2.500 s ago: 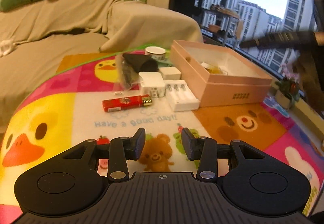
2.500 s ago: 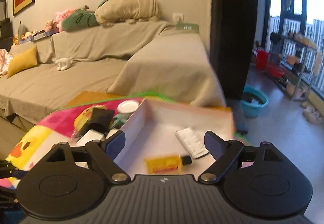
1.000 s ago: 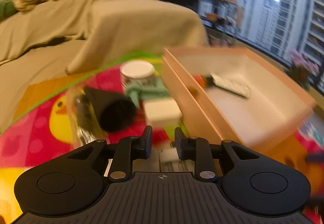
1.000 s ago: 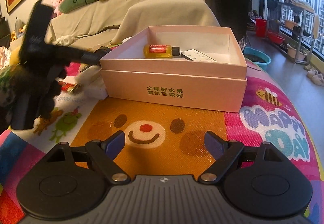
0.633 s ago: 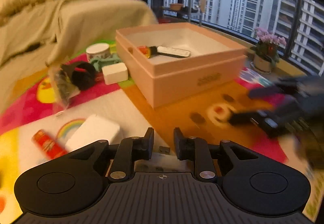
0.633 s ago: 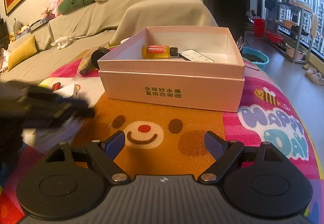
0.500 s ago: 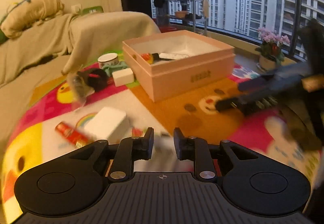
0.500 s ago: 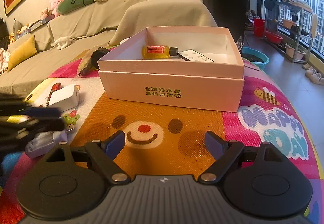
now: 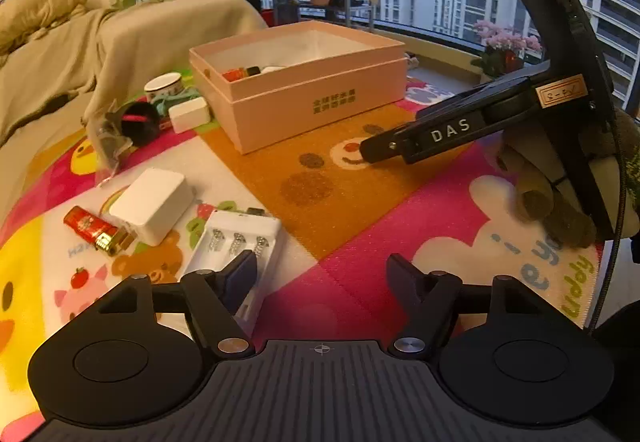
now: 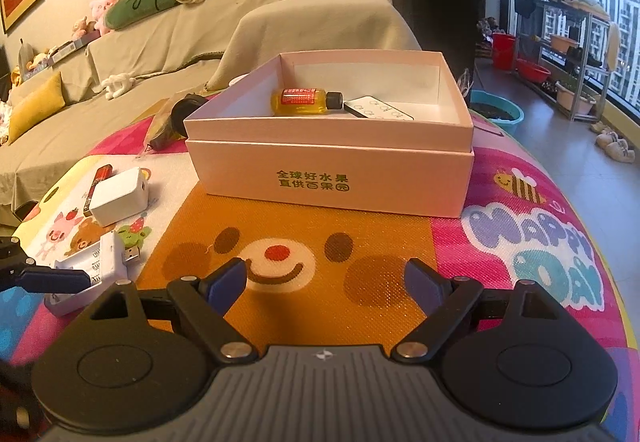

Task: Organize rigid objects
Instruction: 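Move the left tool to the white battery charger and grasp it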

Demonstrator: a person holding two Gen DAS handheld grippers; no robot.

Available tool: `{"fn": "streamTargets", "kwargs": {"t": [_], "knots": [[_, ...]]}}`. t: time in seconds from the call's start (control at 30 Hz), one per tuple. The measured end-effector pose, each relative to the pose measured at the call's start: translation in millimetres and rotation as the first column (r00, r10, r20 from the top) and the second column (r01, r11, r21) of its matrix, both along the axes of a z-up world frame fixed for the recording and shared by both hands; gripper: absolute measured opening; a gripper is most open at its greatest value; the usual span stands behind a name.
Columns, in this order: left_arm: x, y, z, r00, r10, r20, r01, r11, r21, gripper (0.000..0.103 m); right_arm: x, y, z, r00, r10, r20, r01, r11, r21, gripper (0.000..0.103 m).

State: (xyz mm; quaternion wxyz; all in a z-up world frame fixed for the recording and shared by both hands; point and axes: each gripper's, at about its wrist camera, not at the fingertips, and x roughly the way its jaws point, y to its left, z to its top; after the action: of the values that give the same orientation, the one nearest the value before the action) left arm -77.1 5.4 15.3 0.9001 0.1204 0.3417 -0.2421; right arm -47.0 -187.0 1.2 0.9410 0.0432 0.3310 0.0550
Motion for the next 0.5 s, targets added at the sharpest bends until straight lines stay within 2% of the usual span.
{"fn": "streamTargets", "kwargs": {"t": [0.07,0.17,0.27,0.43,0.47,0.5], "knots": [[1,5,4,1.0,0.019,0.02,-0.019,1.0,-0.025,0.074,0,0,0,1.0,0.001,0.0,-0.001,1.0,0.002,0.087],[6,13,8,0.99,0.11,0.094,-0.114,0.993,0.038,0.072,0,0,0,1.0,0.003,-0.001,-0.003,1.0,0.004,0.088],[17,21,2,0.988,0.144,0.048,-0.147,0.987,0.071,0.072,1,1,0,1.0,0.008,-0.004,-0.008,1.0,0.004,0.09],[28,29,-5,0.988,0.151,-0.011,-0.152,0.988,-0.023,0.072,2,2,0,1.0,0.014,-0.008,-0.014,1.0,0.001,0.092],[29,31,-6,0.988,0.154,-0.021,-0.155,0.987,-0.045,0.07,2,3,0,1.0,0.015,-0.01,-0.015,1.0,-0.007,0.092],[28,33,-6,0.988,0.155,-0.015,-0.156,0.986,-0.053,0.06,3,5,0,1.0,0.016,-0.011,-0.016,1.0,-0.02,0.092]]}}
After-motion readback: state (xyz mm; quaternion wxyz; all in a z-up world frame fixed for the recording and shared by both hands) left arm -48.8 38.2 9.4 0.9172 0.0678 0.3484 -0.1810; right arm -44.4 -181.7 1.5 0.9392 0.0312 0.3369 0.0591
